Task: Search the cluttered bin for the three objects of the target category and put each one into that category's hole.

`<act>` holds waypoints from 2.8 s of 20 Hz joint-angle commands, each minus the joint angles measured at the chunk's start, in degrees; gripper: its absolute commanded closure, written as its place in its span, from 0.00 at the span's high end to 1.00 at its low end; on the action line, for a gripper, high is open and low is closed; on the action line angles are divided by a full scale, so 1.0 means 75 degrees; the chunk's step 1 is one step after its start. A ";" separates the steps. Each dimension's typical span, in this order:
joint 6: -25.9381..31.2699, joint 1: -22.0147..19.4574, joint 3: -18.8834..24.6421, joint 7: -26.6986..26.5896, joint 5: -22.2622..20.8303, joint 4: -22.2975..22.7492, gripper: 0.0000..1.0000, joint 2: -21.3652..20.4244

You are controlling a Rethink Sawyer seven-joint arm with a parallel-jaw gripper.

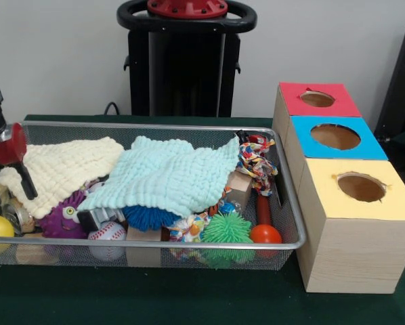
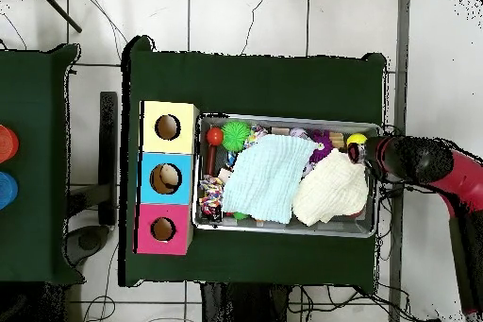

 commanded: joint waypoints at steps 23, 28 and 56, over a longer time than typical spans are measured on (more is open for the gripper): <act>0.0608 0.0267 -0.0412 -0.1438 -0.0553 -0.0476 1.00 0.0533; 0.0909 0.0304 -0.0436 -0.1701 -0.0554 -0.0466 1.00 0.0647; 0.0762 0.0173 -0.0738 -0.1834 -0.0771 -0.0015 1.00 0.1101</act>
